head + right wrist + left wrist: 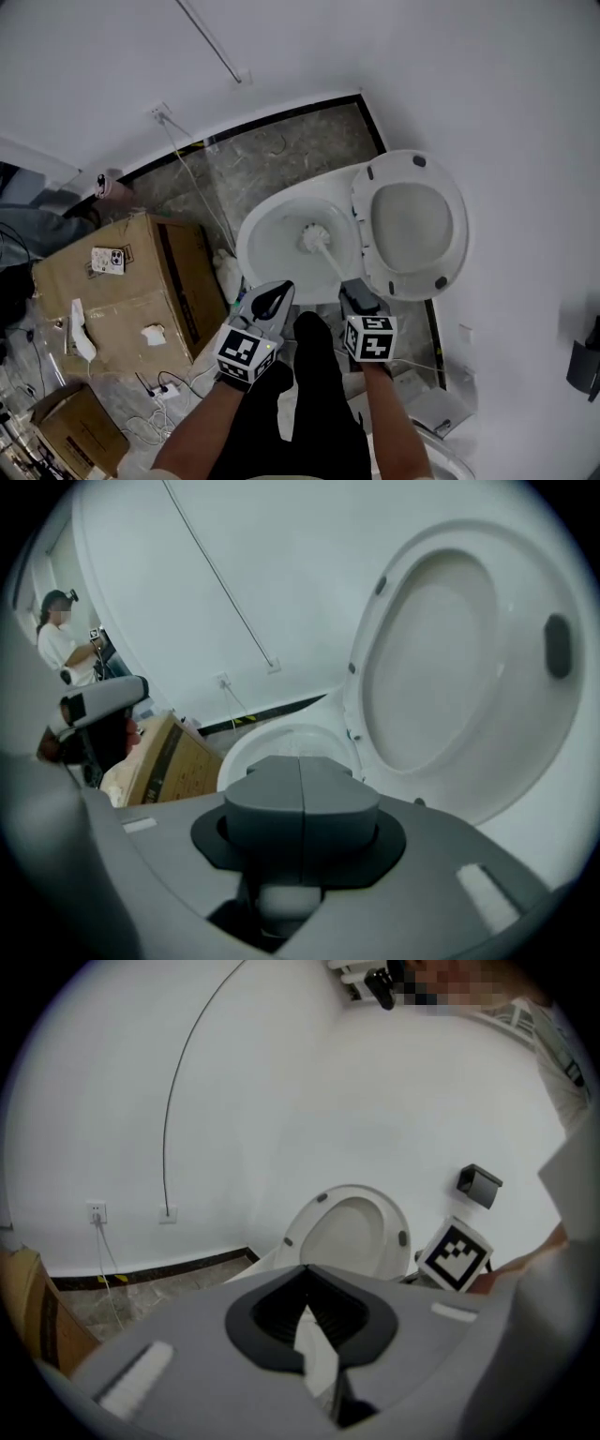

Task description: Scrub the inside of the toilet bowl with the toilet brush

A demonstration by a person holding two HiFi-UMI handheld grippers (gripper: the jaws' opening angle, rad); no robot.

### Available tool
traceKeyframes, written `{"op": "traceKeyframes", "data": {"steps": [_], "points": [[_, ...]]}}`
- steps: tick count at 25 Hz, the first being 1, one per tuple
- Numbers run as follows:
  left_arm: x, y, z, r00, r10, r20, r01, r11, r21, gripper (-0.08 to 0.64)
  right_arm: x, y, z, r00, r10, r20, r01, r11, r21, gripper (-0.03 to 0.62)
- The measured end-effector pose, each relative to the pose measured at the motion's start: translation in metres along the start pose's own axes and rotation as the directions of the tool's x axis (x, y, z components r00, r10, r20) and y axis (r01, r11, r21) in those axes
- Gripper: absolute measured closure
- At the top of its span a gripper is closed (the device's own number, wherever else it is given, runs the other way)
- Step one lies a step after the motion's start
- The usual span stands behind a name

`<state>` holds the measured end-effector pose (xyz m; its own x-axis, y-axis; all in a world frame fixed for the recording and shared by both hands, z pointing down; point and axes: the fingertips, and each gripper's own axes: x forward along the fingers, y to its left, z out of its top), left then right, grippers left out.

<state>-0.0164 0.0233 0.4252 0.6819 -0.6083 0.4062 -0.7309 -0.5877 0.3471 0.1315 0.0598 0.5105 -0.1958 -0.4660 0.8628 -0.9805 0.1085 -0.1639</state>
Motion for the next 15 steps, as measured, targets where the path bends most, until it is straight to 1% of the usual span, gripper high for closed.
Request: {"op": "traceKeyframes", "data": {"steps": [4, 8, 12, 15], "points": [[-0.029, -0.018, 0.04, 1.0, -0.005, 0.029, 0.004, 1.0, 0.026, 0.554, -0.067, 0.013, 0.022, 0.995, 0.023, 0.1, -0.023, 1.0, -0.002, 0.428], [-0.062, -0.043, 0.071, 0.999, -0.018, 0.034, 0.018, 0.999, 0.028, 0.554, -0.133, 0.028, 0.042, 0.979, 0.05, 0.197, -0.056, 0.998, 0.025, 0.428], [-0.096, -0.07, 0.107, 0.997, -0.046, 0.064, 0.045, 0.999, 0.023, 0.554, -0.199, 0.04, 0.069, 0.949, 0.069, 0.309, -0.085, 0.996, 0.039, 0.428], [-0.122, -0.082, 0.14, 0.994, -0.041, 0.1, 0.039, 0.999, 0.024, 0.554, -0.249, 0.052, 0.096, 0.912, 0.07, 0.405, -0.084, 0.996, 0.018, 0.428]]}}
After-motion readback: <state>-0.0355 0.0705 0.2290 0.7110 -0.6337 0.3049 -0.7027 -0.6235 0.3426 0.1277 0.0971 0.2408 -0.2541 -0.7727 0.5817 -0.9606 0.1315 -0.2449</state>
